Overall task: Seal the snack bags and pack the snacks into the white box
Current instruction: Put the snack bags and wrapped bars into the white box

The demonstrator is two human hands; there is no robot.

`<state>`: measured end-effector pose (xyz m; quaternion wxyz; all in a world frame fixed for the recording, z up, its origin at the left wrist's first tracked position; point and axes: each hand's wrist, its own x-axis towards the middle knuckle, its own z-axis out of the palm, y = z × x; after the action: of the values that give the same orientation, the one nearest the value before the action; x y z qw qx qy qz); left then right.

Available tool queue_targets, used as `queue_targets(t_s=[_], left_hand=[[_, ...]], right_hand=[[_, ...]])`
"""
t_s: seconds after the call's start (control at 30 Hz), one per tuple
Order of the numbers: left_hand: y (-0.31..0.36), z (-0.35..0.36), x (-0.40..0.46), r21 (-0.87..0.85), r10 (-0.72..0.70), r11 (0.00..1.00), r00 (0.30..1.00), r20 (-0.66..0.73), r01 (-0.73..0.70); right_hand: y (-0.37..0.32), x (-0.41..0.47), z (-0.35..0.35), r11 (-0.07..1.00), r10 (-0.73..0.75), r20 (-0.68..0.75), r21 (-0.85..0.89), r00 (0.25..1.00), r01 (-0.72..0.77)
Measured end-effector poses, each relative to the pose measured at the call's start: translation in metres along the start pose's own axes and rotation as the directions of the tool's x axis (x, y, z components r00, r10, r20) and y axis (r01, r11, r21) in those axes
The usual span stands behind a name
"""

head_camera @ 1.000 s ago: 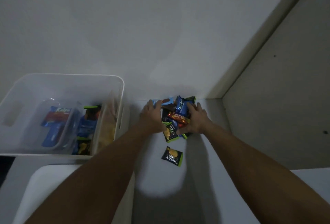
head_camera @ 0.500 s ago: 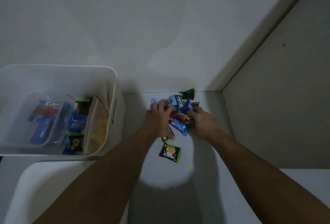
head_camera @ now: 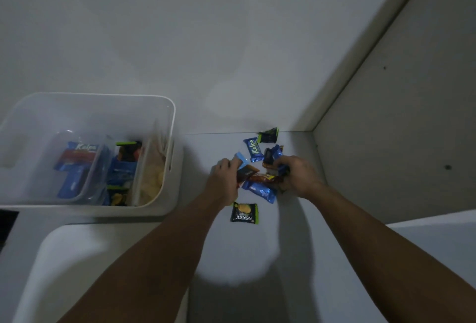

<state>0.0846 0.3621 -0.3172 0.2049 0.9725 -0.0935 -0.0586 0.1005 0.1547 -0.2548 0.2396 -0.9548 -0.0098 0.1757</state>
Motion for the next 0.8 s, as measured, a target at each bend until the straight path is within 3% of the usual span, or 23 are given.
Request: queue_targets(t_s=[0.2, 0.37, 0.6, 0.8], left_hand=[[-0.01, 0.001, -0.02, 0.095, -0.103, 0.992, 0.967, 0.233, 0.083], [-0.01, 0.003, -0.034, -0.005, -0.084, 0.996, 0.995, 0.048, 0.084], [-0.008, -0.008, -0.038, -0.039, -0.172, 0.984, 0.982, 0.08, 0.176], [-0.002, -0.044, -0.037, -0.205, -0.186, 0.961, 0.982, 0.013, 0.185]], right_hand=[[-0.004, -0.014, -0.006, 0.997, 0.015, -0.008, 0.073, 1.0, -0.014], [-0.009, -0.023, -0.01, 0.992, 0.03, -0.016, 0.125, 0.999, -0.028], [-0.021, -0.034, -0.018, 0.987, 0.047, -0.032, 0.158, 0.998, -0.042], [-0.041, -0.042, -0.032, 0.99, -0.014, -0.068, 0.14, 0.998, 0.023]])
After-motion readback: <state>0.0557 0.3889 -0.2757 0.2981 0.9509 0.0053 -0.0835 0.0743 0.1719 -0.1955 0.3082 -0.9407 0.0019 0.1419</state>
